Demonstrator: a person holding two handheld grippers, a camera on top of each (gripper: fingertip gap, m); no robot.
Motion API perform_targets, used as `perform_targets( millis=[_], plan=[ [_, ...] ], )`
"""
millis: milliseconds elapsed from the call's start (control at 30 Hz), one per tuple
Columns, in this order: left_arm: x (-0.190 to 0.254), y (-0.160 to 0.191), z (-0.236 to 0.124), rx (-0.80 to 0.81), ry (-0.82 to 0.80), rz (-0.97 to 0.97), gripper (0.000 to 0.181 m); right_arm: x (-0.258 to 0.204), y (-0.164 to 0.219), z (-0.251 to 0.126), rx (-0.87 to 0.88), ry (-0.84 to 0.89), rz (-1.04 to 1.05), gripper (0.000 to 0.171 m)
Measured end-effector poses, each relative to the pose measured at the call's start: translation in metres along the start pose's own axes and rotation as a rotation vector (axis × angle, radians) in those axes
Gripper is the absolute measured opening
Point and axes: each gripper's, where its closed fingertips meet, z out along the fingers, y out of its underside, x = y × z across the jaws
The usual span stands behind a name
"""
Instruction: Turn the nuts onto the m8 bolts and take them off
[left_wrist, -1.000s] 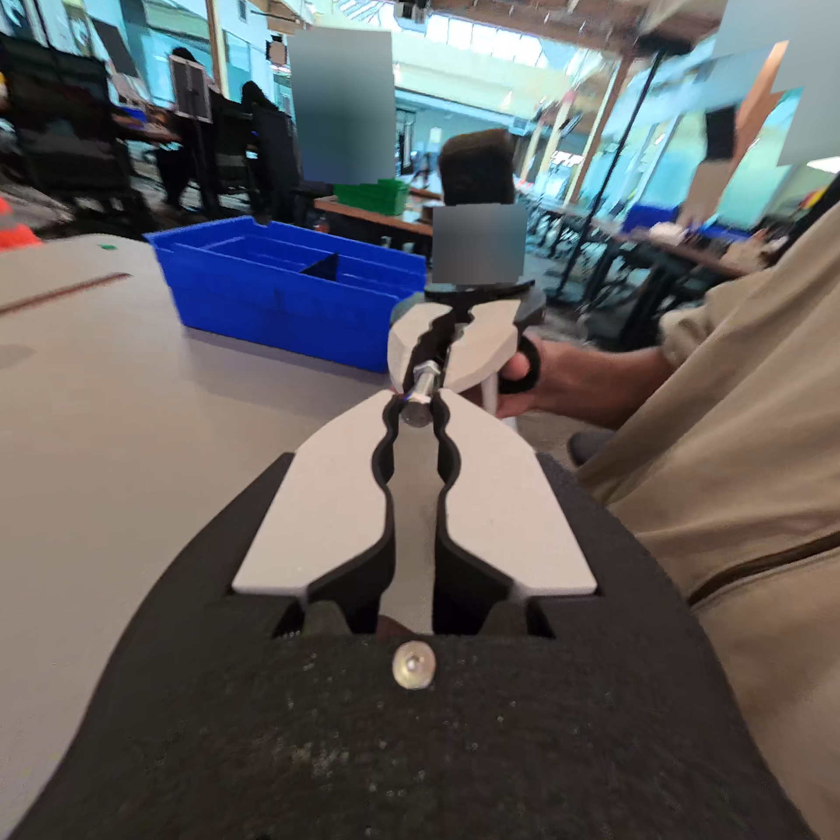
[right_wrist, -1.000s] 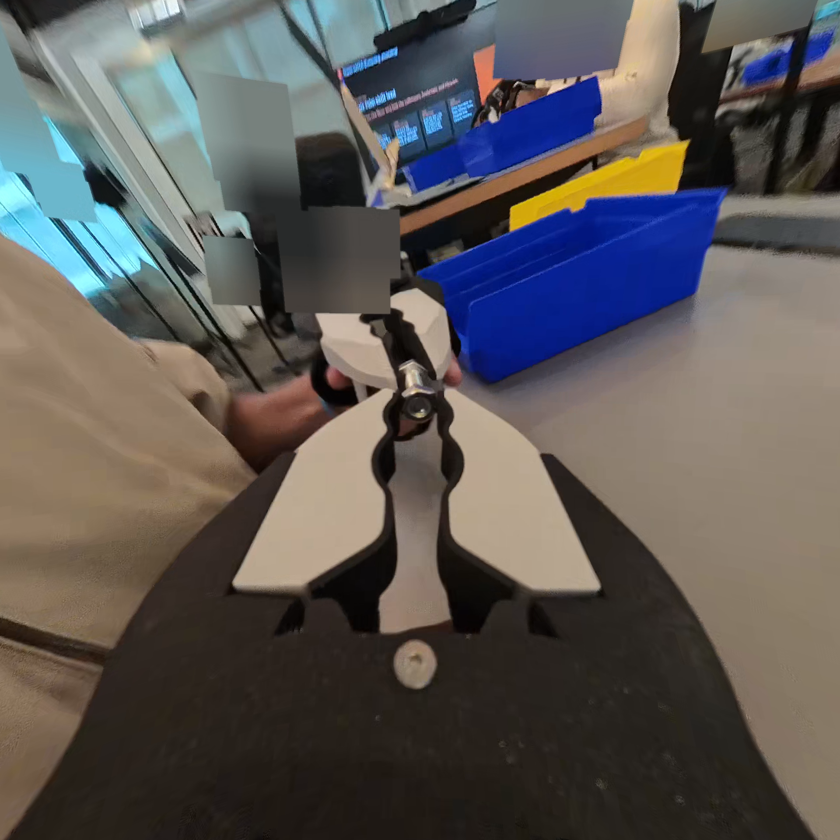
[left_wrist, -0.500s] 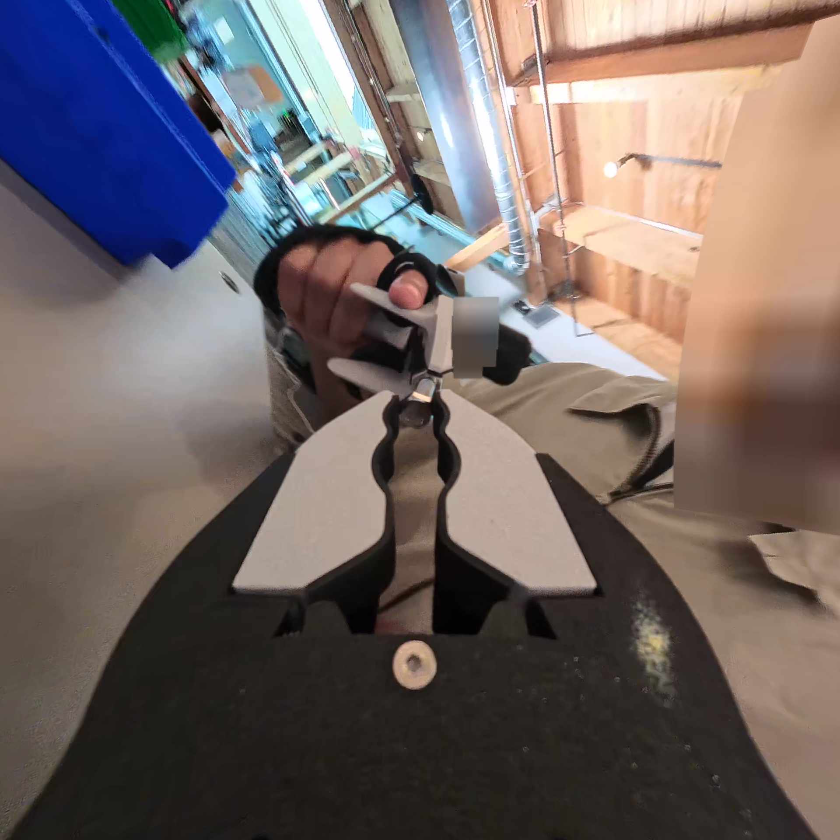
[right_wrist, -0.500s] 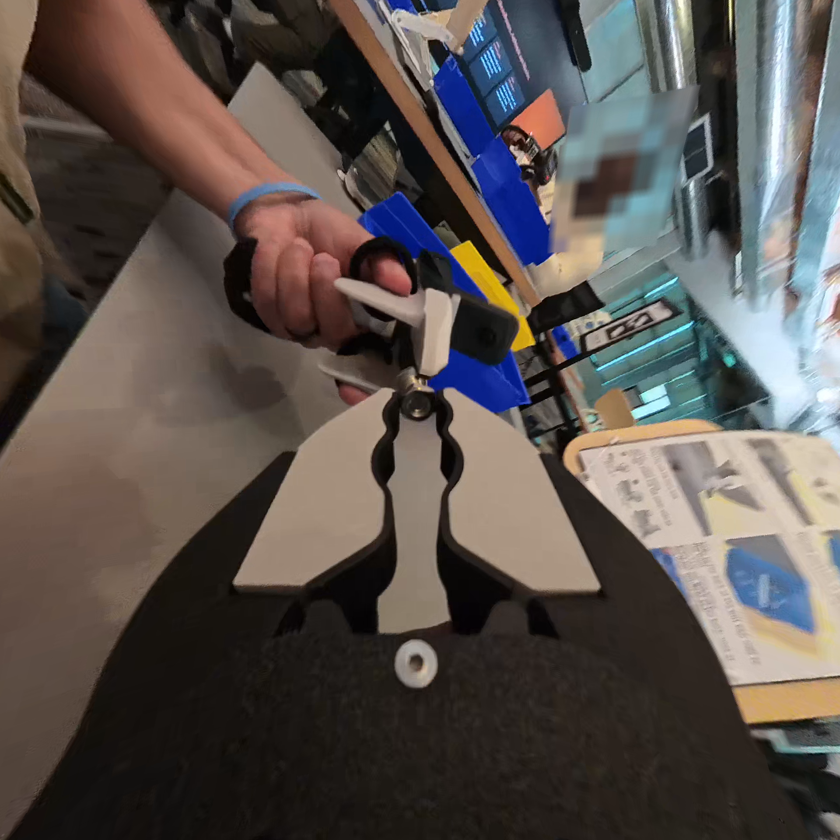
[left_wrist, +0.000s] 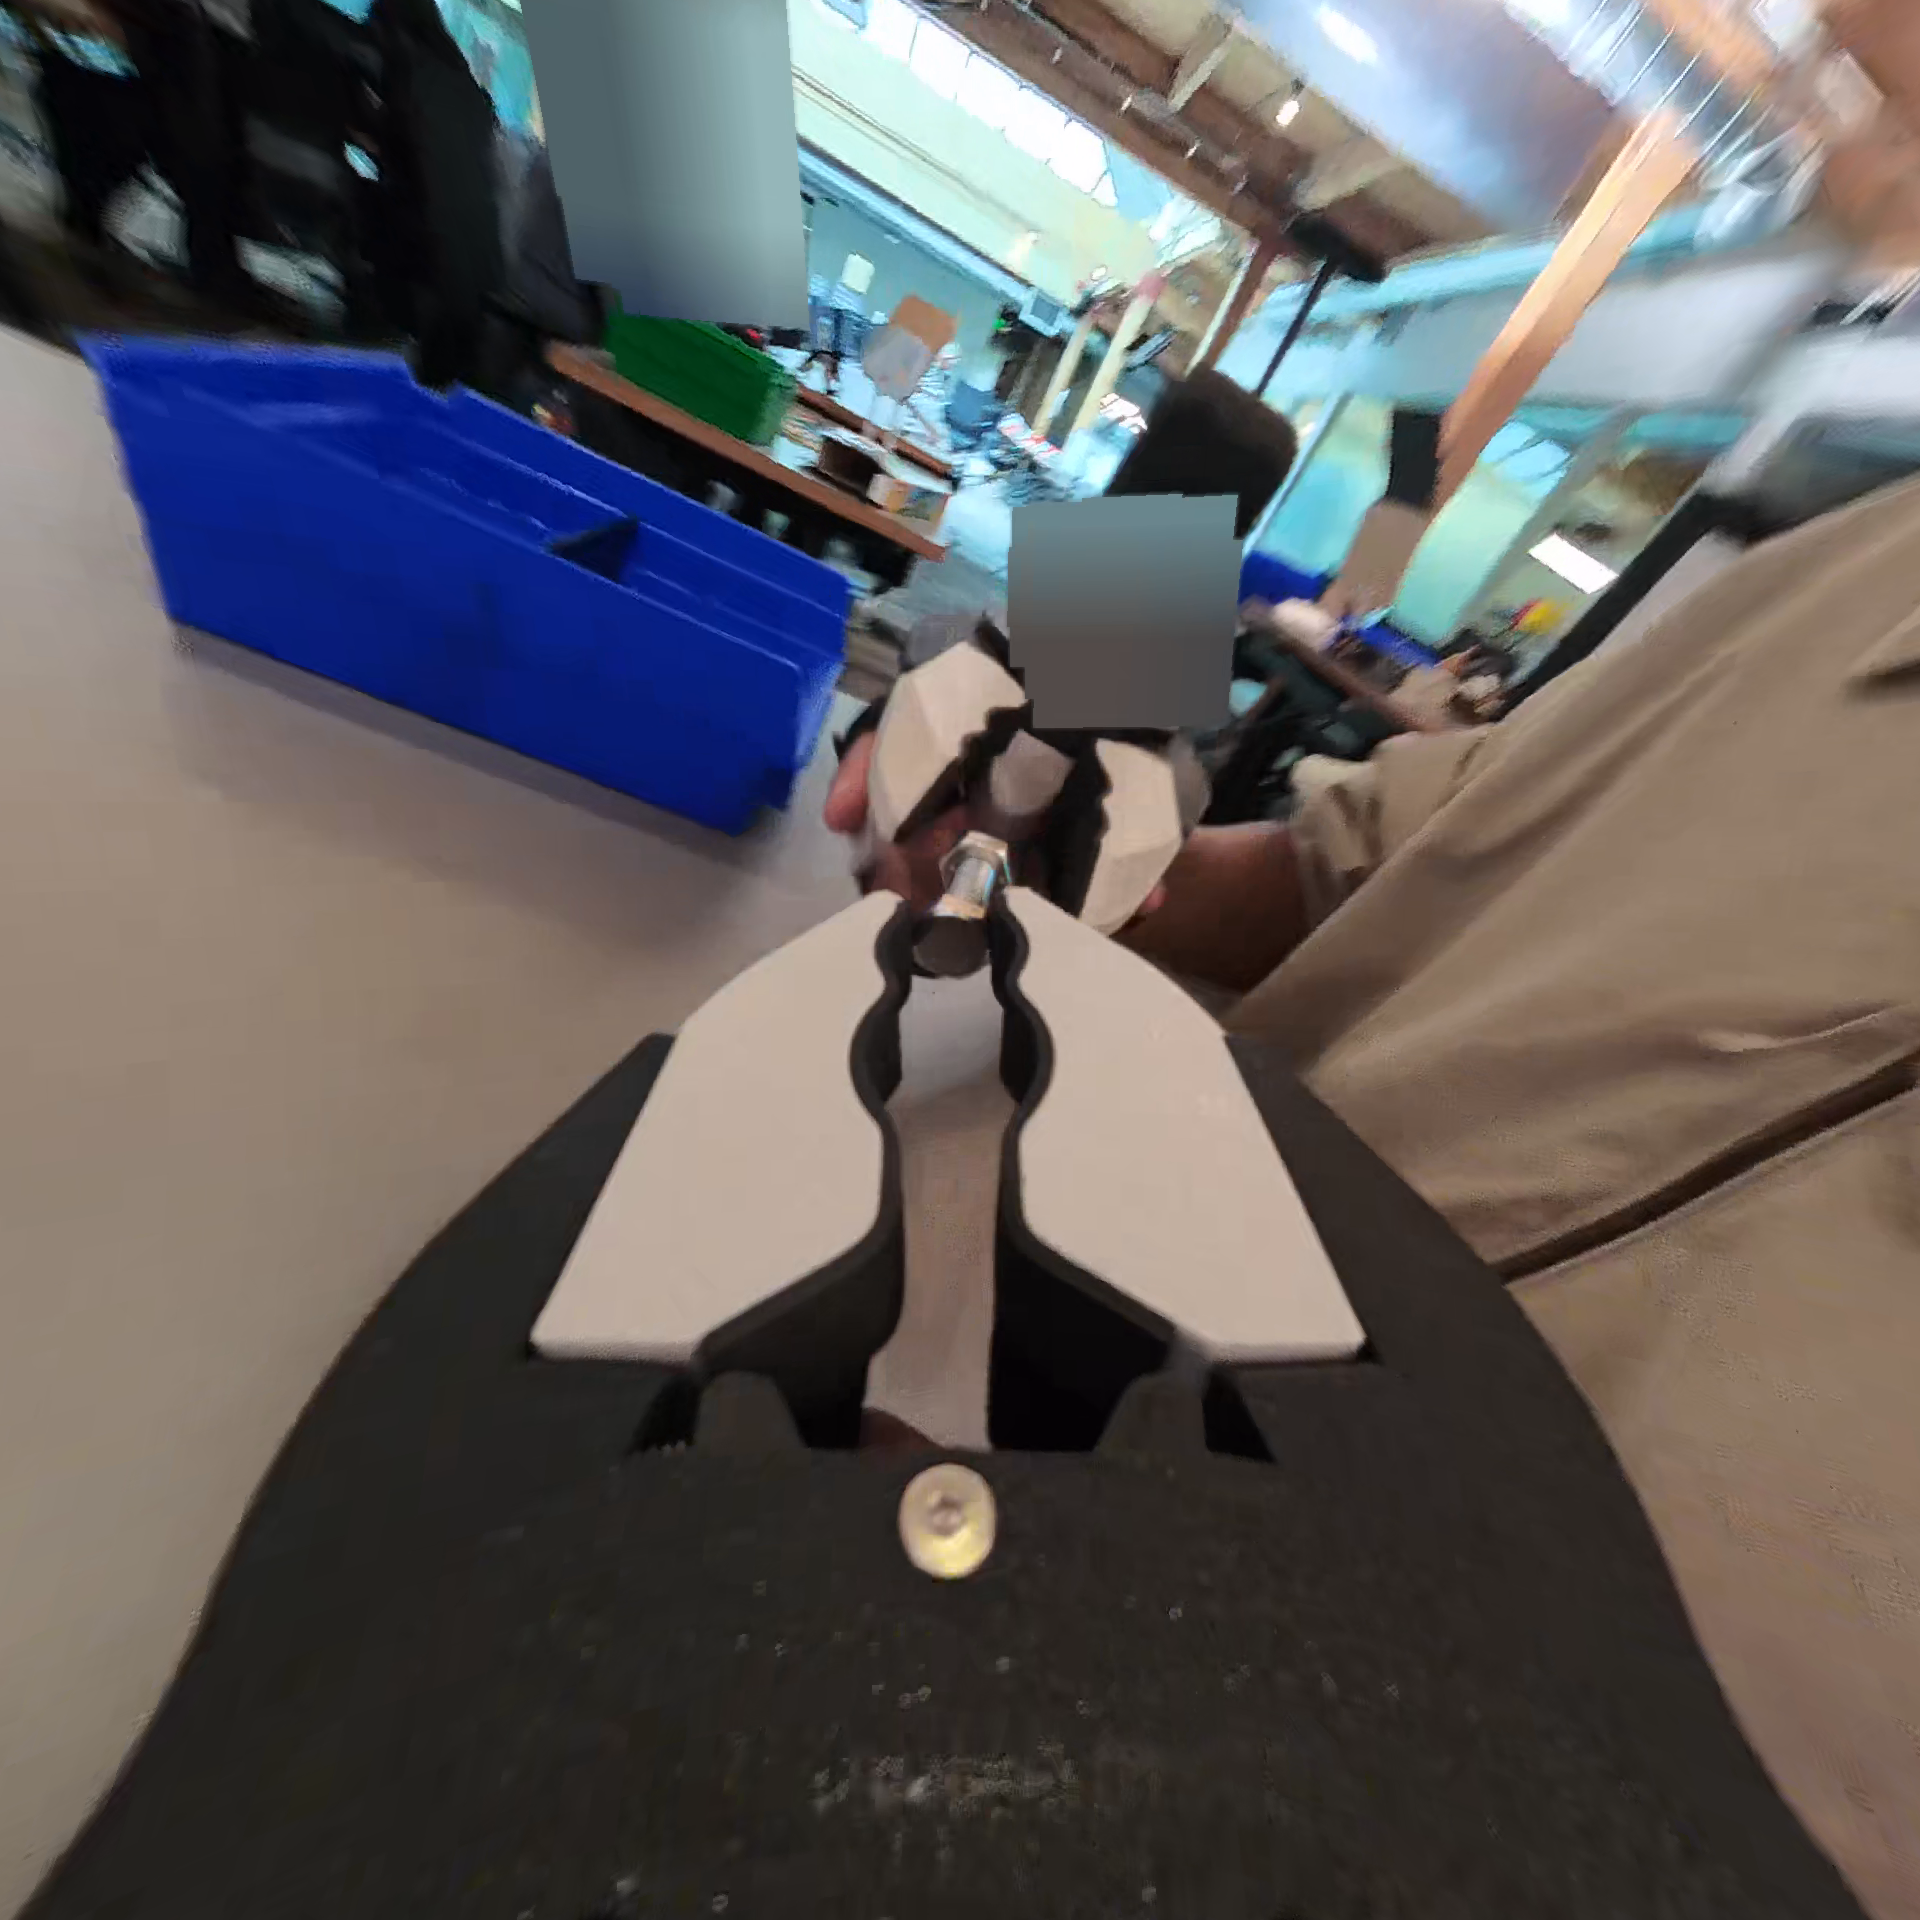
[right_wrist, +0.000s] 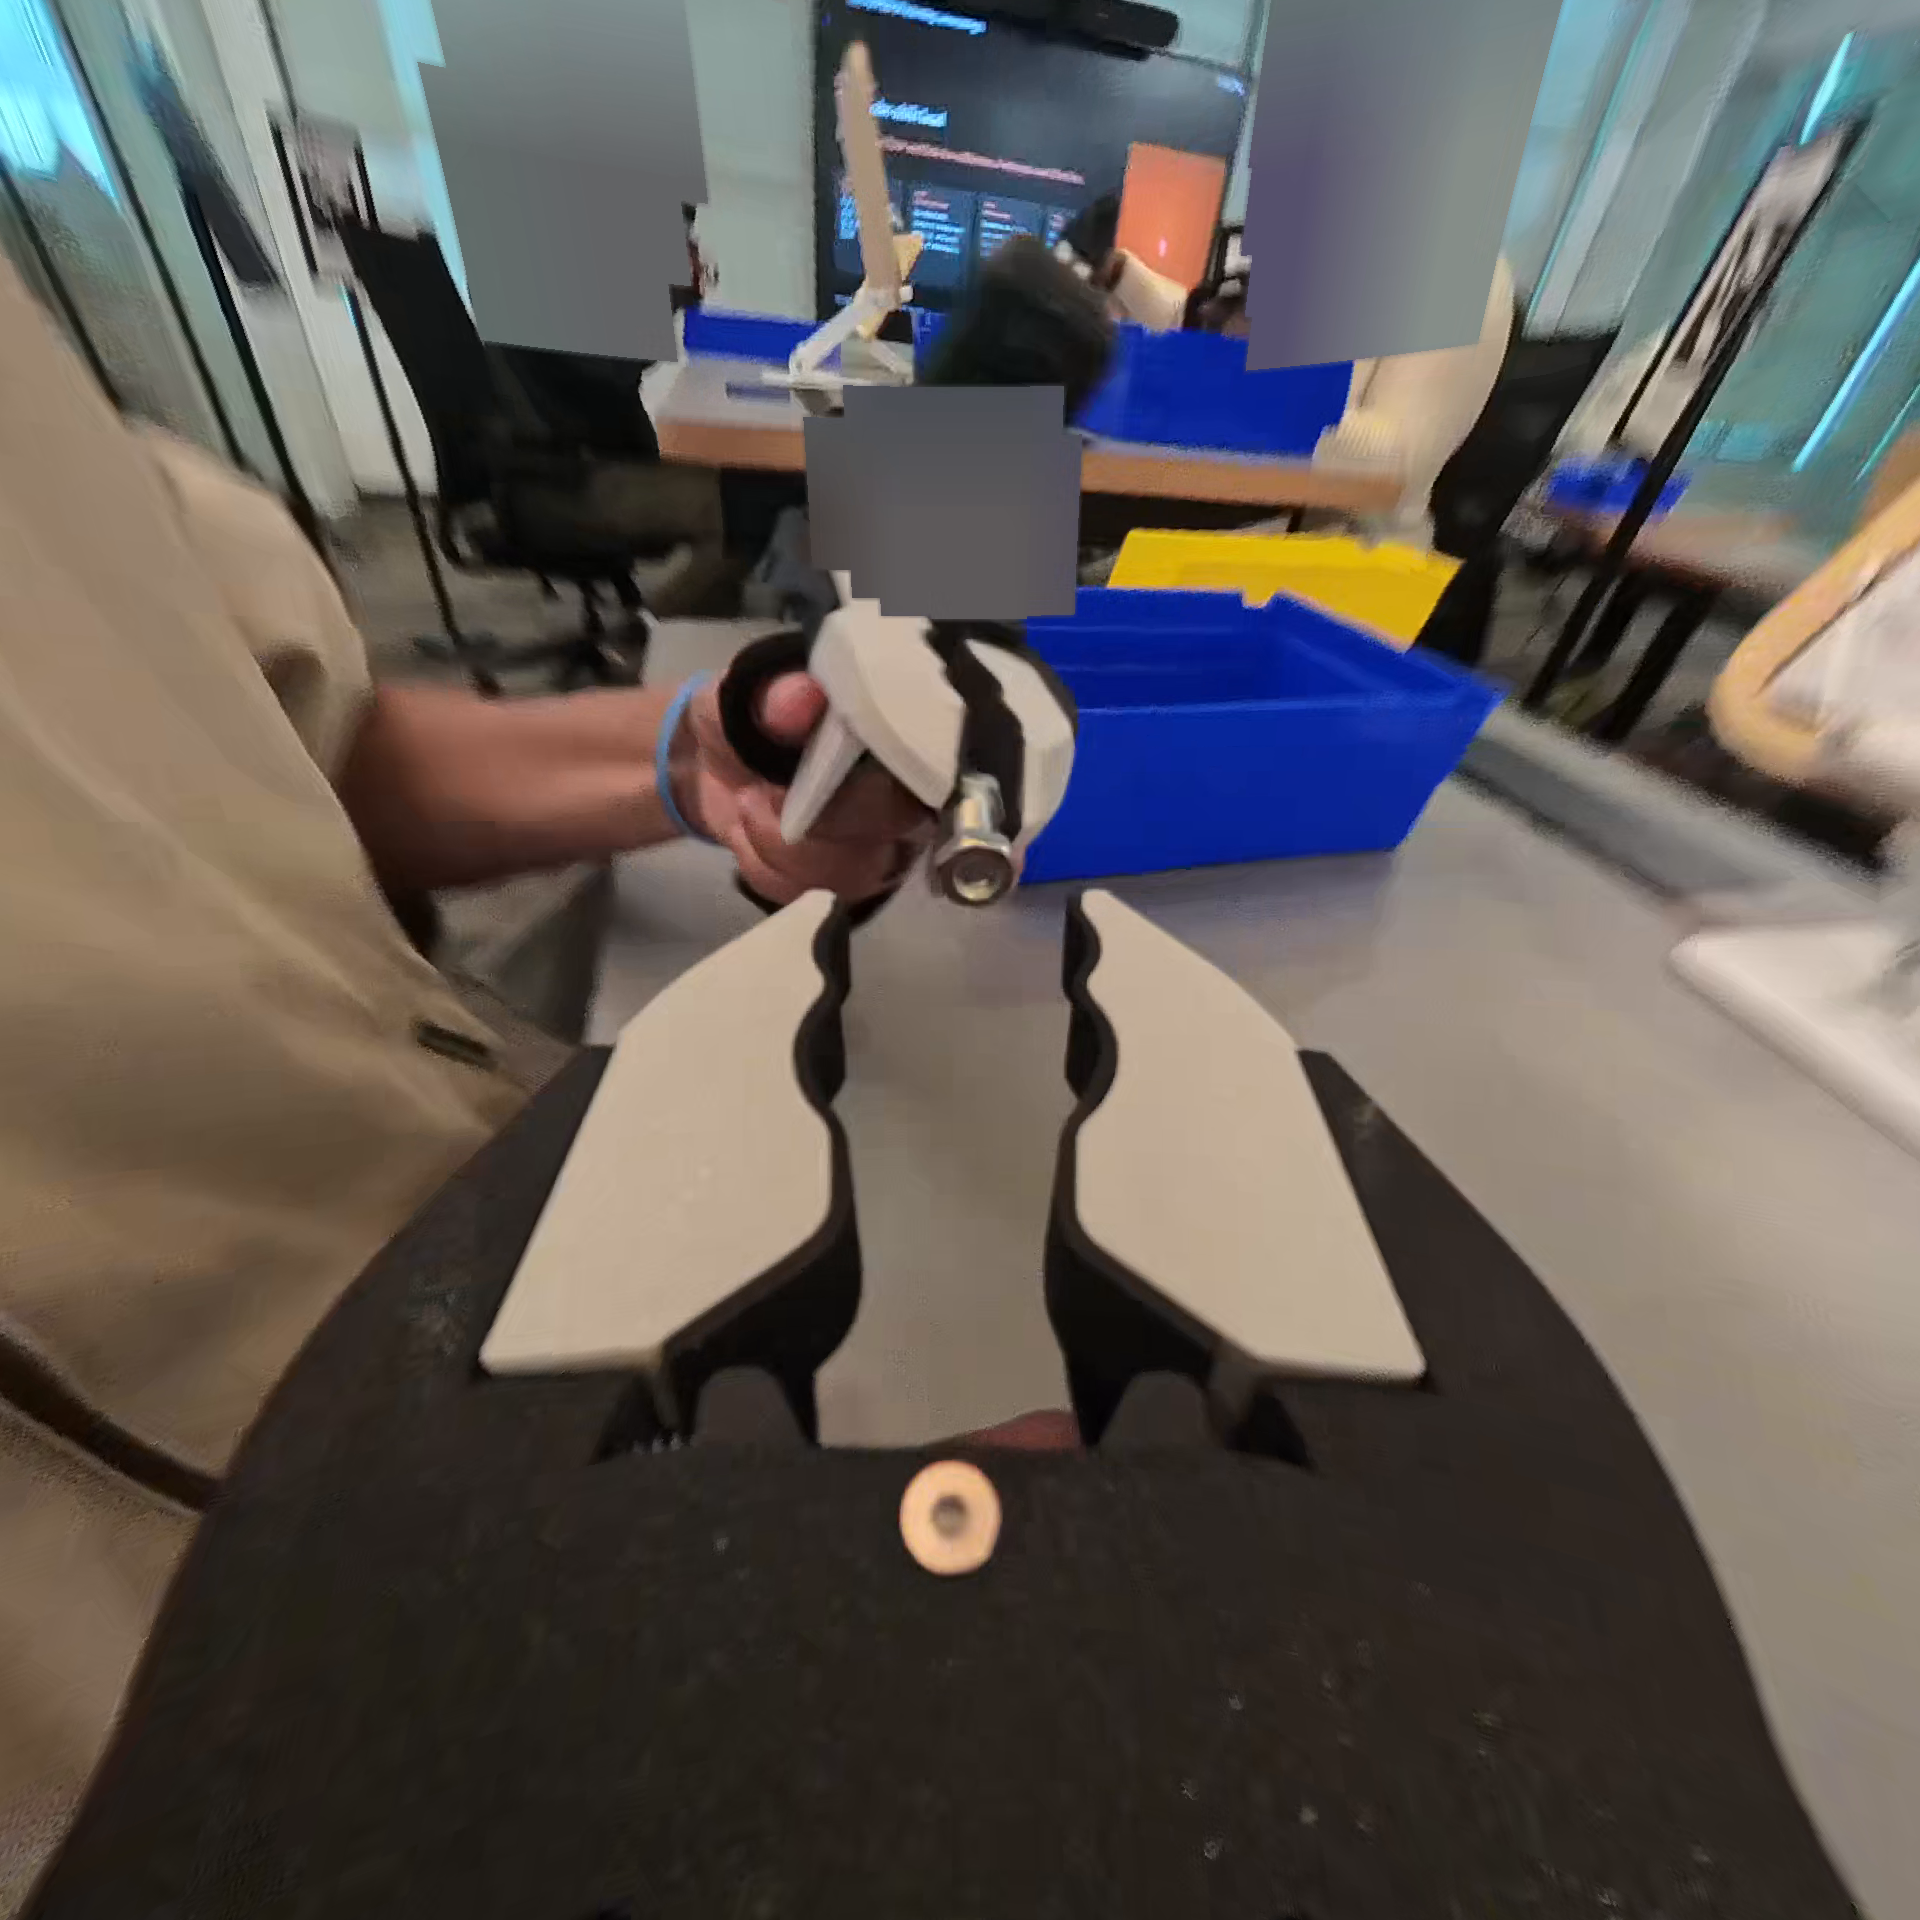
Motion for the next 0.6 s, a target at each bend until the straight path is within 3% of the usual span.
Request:
perform_targets(
  millis=[133, 300, 467, 600],
  plan=[
    [0.002, -0.006, -0.003, -0.001, -0.151, 0.273, 0.014, -0.002, -0.002, 0.007, 0.118, -0.084, 0.524, 0.036],
    [0.007, -0.003, -0.003, -0.032, -0.214, 0.448, 0.014, -0.01, -0.008, 0.011, 0.24, -0.239, 0.928, 0.026],
    [0.009, 0.006, -0.001, -0.066, -0.221, 0.502, 0.014, -0.013, -0.002, 0.014, 0.223, -0.244, 0.963, 0.016],
    [0.01, 0.006, 0.001, -0.047, -0.172, 0.349, 0.014, -0.011, -0.002, 0.012, 0.14, -0.146, 0.658, 0.016]
  ],
)
